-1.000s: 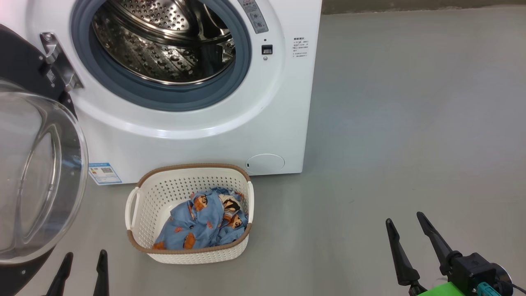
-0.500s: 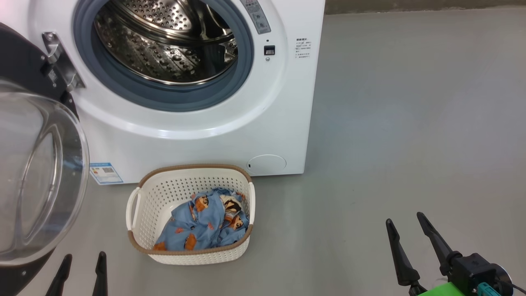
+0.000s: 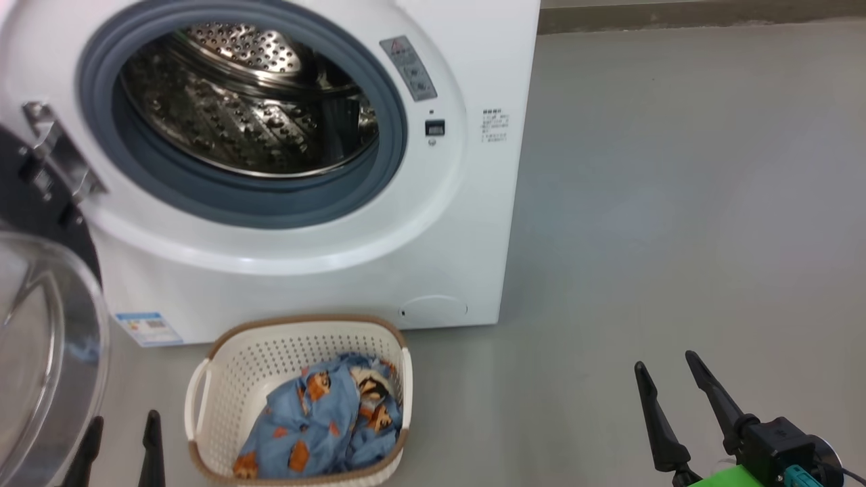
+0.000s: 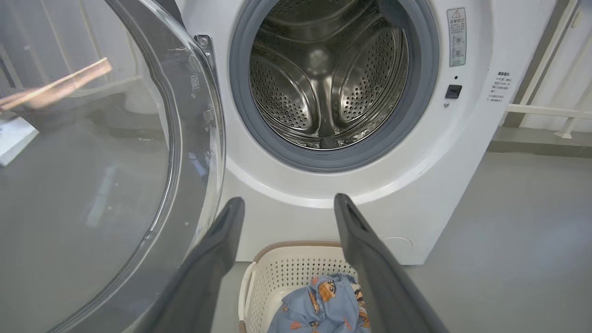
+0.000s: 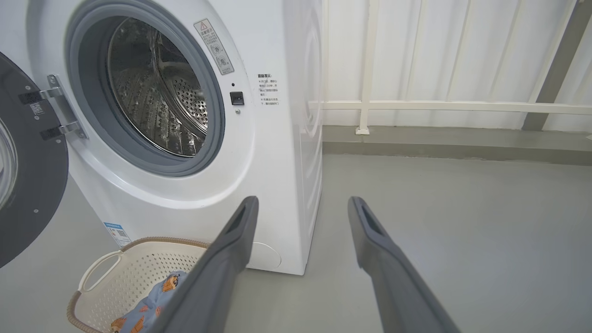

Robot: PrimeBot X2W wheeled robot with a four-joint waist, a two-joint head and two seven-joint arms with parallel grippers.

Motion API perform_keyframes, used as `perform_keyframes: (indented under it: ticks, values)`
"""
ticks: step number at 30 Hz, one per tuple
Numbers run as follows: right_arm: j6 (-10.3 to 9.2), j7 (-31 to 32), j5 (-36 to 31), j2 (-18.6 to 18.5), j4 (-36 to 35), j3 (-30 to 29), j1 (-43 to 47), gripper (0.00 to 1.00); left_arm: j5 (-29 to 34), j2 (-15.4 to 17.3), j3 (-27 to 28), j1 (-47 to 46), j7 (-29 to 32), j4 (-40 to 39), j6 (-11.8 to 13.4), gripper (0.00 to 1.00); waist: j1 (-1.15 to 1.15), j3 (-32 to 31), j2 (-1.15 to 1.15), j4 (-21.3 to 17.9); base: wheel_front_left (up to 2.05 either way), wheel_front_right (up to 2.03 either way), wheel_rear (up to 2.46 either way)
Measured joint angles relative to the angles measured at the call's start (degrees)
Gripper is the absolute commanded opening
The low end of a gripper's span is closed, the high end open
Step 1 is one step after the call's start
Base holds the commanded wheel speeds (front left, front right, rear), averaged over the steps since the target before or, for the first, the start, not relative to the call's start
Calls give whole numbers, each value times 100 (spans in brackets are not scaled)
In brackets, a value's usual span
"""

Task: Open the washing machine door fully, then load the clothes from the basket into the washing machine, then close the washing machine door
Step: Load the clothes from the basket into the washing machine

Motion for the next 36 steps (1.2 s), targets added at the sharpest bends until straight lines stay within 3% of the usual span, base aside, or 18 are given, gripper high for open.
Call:
perform_keyframes:
  ticks: [11,36]
  values:
    - [0,0,0,1,2,-1,-2,100,-1,-48,30,-19,0,51,-1,100,0,79,0,20,100,-100,0]
    - [0,0,18,1,16,1,-3,100,-81,49,-175,-64,1,12,0,100,0,125,0,61,1,-1,0]
